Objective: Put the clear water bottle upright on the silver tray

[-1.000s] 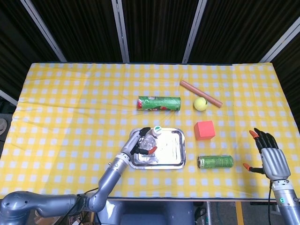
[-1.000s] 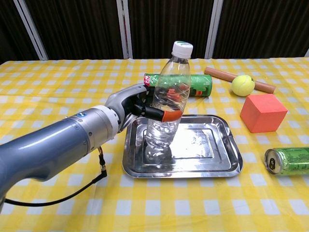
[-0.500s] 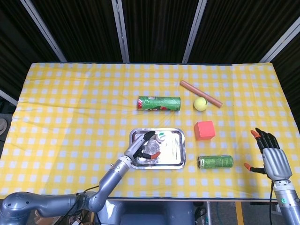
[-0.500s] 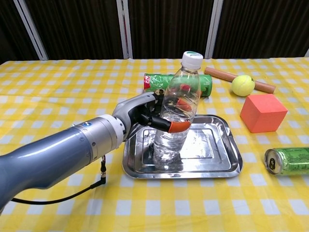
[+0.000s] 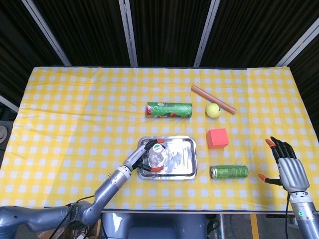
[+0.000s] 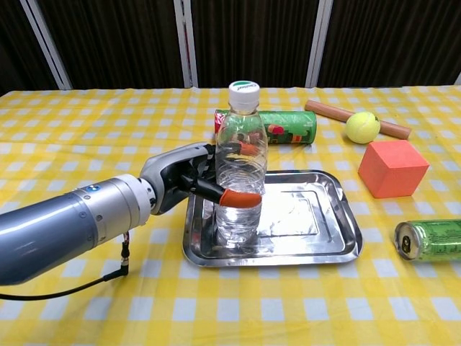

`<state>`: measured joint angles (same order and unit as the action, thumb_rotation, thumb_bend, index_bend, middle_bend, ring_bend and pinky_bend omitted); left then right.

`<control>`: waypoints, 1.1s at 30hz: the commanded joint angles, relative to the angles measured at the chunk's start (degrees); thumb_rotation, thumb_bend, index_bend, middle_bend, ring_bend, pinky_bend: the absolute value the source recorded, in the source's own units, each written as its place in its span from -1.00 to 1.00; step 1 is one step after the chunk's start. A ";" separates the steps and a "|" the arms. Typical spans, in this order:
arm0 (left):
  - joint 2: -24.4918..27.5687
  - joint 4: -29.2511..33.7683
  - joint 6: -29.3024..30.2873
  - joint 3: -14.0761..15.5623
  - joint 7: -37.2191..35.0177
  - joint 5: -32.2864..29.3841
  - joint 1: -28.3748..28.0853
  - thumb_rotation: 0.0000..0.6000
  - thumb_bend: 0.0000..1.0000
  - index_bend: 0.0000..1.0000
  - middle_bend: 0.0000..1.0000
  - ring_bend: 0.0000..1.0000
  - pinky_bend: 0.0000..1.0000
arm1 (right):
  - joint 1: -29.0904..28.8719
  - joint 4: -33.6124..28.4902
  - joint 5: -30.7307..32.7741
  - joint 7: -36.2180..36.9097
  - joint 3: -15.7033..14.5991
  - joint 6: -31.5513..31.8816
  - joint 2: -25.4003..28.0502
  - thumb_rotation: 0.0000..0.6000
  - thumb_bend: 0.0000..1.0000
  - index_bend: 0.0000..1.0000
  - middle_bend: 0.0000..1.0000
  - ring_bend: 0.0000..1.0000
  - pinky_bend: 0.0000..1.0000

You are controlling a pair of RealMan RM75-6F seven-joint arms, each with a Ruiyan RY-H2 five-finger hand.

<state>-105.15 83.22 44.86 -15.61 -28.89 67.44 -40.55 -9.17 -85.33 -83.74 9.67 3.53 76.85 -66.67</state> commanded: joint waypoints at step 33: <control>29.68 1.55 43.27 11.65 25.94 15.97 28.15 1.00 -0.58 -0.51 -0.70 -1.00 -1.00 | -0.05 2.44 -1.96 -0.97 0.62 2.96 -1.87 1.00 -0.90 -0.98 -1.00 -1.00 -1.00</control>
<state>-74.86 88.56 82.44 -4.80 -6.54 81.73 -15.95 -9.24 -83.22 -85.50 8.84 4.03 79.48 -68.23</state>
